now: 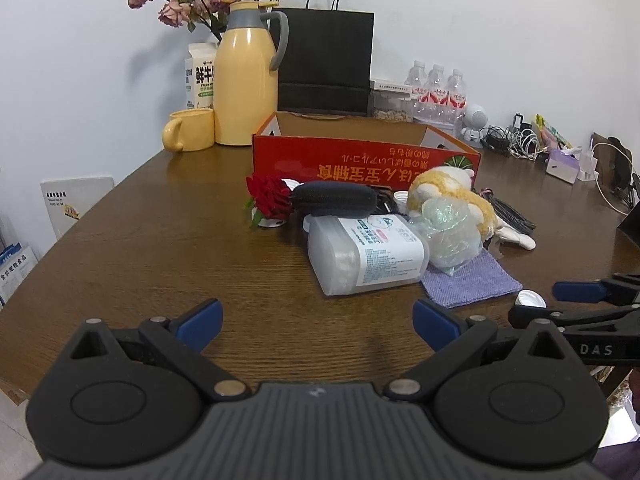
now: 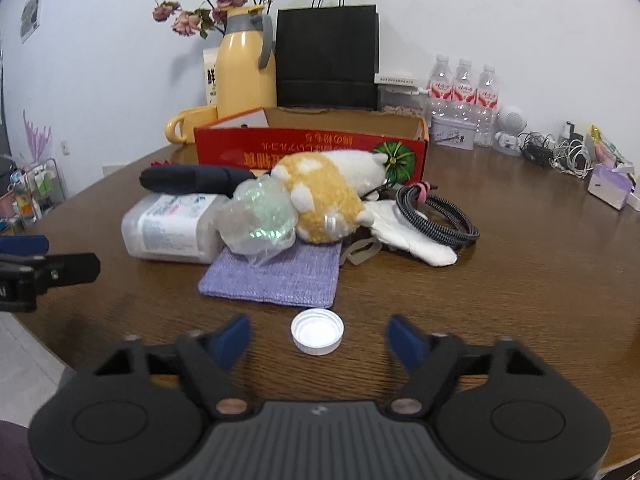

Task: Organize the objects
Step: 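Grasp the white wet-wipes pack with the left tool while the right tool grasps a white bottle cap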

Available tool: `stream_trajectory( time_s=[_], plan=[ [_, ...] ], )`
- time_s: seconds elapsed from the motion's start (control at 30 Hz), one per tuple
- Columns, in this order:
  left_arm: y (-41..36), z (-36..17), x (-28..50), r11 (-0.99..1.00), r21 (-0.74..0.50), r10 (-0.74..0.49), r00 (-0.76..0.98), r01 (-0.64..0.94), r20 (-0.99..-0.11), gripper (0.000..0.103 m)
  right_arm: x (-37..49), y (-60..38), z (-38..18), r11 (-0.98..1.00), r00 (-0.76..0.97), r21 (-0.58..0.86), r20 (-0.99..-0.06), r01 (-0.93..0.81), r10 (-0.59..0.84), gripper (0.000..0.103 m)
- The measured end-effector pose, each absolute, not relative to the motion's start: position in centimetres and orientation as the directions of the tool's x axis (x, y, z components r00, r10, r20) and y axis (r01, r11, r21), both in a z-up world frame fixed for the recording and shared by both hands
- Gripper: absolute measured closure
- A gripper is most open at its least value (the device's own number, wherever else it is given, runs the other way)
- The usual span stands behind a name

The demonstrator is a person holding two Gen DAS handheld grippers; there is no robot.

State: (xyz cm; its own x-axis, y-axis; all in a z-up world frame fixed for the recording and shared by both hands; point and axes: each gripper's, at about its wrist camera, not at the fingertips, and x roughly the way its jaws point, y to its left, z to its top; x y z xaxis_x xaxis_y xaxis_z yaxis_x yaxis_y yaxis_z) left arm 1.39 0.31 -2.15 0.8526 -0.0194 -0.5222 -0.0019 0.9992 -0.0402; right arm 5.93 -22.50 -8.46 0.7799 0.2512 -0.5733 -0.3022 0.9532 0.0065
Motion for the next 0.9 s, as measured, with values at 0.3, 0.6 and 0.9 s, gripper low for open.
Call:
stream_trajectory(
  time_s=[0.3,0.6,0.9],
  plan=[
    [-0.3,-2.0,3.5,0.998,-0.056,-0.025,0.843,-0.006,-0.537,0.000,6.5,-23.1,-8.4,0.935,0.770,0.023,-0.560,-0.354,0.306,0.076],
    [-3.7,-1.5,7.1,1.000,-0.022,-0.005,0.851,-0.008,-0.525,0.000,7.8,-24.0,-7.0,0.939,0.808,0.024,-0.502,-0.344,0.309,0.076],
    [-5.7,-3.0,9.4,0.996,0.057,0.088,0.828,-0.068,-0.553,0.000,9.7,-24.9,-6.7,0.940,0.821,0.037,-0.478,-0.338,0.314,0.076]
  ],
)
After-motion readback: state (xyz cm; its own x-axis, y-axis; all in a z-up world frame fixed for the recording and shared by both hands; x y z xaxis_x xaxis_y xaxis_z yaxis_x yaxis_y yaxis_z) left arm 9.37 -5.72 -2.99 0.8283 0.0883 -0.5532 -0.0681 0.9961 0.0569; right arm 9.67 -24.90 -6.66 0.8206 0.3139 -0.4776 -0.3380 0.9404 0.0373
